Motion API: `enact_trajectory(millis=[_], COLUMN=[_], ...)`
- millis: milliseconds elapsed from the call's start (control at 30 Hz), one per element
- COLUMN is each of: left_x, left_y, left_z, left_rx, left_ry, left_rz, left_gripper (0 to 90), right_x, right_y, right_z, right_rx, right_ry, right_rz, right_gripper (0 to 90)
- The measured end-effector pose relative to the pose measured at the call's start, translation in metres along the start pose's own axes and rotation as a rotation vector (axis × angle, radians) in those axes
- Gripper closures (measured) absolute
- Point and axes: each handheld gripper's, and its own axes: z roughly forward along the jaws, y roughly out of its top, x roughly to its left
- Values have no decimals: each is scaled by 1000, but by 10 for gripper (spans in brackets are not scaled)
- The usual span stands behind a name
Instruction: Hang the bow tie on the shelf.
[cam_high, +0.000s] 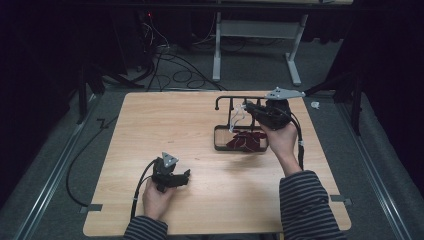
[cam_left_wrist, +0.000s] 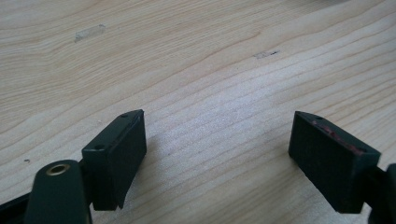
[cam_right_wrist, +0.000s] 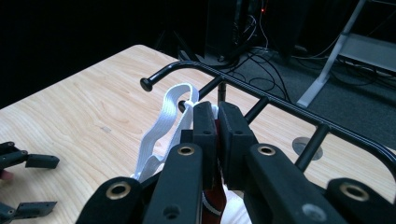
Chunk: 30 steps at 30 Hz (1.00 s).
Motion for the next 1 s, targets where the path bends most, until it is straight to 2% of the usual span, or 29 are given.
enact_trajectory(millis=[633, 900, 1000], left_x=[0, 0, 0], left_y=[0, 0, 0], left_z=[0, 0, 0], left_rx=[1, 1, 1], left_ry=[-1, -1, -1], left_rz=[2, 2, 2], left_gripper=[195, 195, 195], right_x=[-11, -14, -15], right_y=[13, 21, 21], right_z=[14, 16, 20], right_rx=[3, -5, 12], right_ry=[-57, -65, -63], right_rz=[23, 20, 20], right_gripper=[878, 877, 876])
